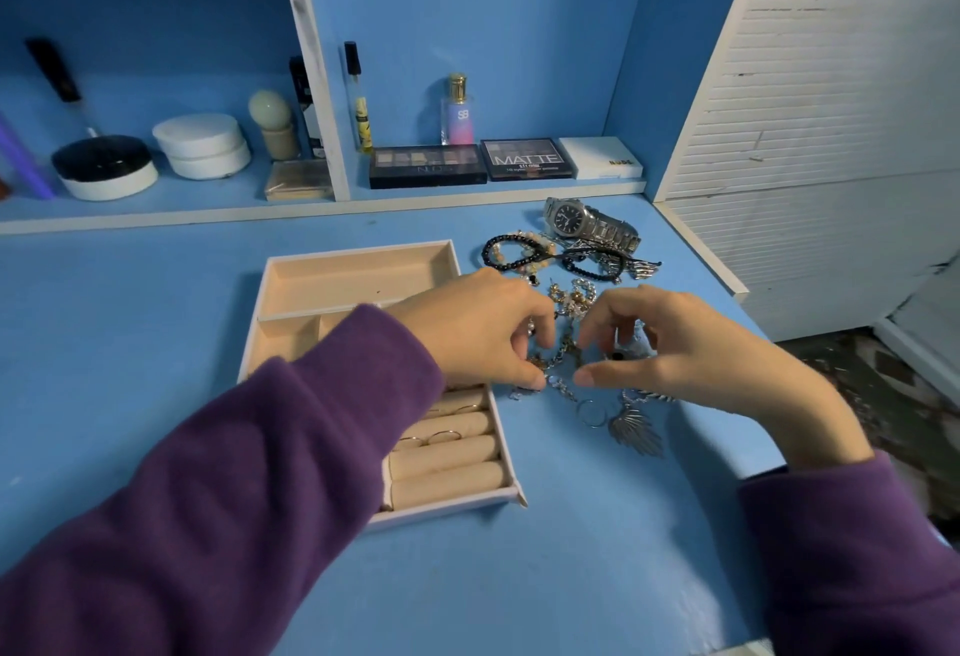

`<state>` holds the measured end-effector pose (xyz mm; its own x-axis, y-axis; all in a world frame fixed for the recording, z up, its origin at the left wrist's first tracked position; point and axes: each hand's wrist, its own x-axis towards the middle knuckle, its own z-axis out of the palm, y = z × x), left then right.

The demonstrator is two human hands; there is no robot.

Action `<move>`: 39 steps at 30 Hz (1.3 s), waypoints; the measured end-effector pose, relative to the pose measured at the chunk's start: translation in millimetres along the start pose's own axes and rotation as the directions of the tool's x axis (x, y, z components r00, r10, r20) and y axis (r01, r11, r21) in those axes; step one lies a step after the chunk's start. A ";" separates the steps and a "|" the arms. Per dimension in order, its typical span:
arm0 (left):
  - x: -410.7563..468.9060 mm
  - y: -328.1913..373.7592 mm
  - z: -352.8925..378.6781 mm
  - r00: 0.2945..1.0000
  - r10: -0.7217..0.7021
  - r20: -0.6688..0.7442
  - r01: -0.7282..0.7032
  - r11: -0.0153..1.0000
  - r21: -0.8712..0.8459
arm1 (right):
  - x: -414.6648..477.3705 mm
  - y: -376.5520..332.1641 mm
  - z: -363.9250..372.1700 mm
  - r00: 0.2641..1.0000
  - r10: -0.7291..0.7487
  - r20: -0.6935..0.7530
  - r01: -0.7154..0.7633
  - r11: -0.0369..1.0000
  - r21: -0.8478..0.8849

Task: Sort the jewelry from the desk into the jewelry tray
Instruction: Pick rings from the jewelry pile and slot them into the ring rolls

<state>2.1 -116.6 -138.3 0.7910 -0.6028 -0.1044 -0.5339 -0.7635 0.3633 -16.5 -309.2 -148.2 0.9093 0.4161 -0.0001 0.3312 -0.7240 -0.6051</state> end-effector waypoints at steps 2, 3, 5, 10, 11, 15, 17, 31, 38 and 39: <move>3.1 0.9 -1.6 0.999 -0.027 -0.023 0.026 0.999 -0.023 | -3.0 -0.2 -2.2 0.999 -0.013 0.047 0.016 0.999 -0.050; 5.2 0.8 -2.1 0.999 -0.037 -0.038 0.037 0.999 -0.020 | -4.5 -0.7 -2.5 0.997 -0.014 0.078 0.021 0.996 -0.082; 8.7 0.4 -2.7 0.998 -0.046 -0.034 0.047 0.999 0.005 | -7.1 -1.4 -2.1 0.990 -0.002 0.139 0.025 0.987 -0.159; 13.2 -0.1 -3.2 0.998 -0.051 0.028 0.050 0.997 0.059 | -5.2 -3.7 1.0 0.990 0.031 0.139 0.004 0.969 -0.246; 13.8 -0.3 -3.2 0.998 -0.053 0.030 0.051 0.997 0.060 | -3.5 -5.0 2.4 0.992 0.029 0.119 0.001 0.970 -0.242; 16.1 -0.4 -2.8 0.997 -0.059 0.044 0.056 0.997 0.061 | 5.8 -9.1 10.2 1.000 0.019 0.016 -0.016 0.978 -0.207; 16.9 0.2 -2.6 0.997 -0.057 0.054 0.053 0.996 0.068 | 8.0 -8.6 13.4 0.999 0.016 -0.050 -0.025 0.985 -0.169; 10.3 5.1 -5.3 0.995 -0.072 0.067 0.065 0.992 0.107 | 10.8 -11.2 26.9 0.895 0.045 -0.443 0.047 0.980 0.194; 3.2 3.6 -14.9 0.979 -0.003 -0.202 -0.008 0.999 -0.054 | 12.3 -11.6 27.2 0.869 0.091 -0.487 0.026 0.973 0.228; 2.8 2.3 -14.6 0.980 0.001 -0.201 -0.013 0.998 -0.057 | 12.1 -11.4 27.3 0.868 0.096 -0.487 0.024 0.972 0.235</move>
<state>7.5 -116.6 -124.2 0.8341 -0.5451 0.0844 -0.5264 -0.7408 0.4173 -16.1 -280.9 -163.0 0.9441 0.0238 0.3289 0.2844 -0.5639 -0.7754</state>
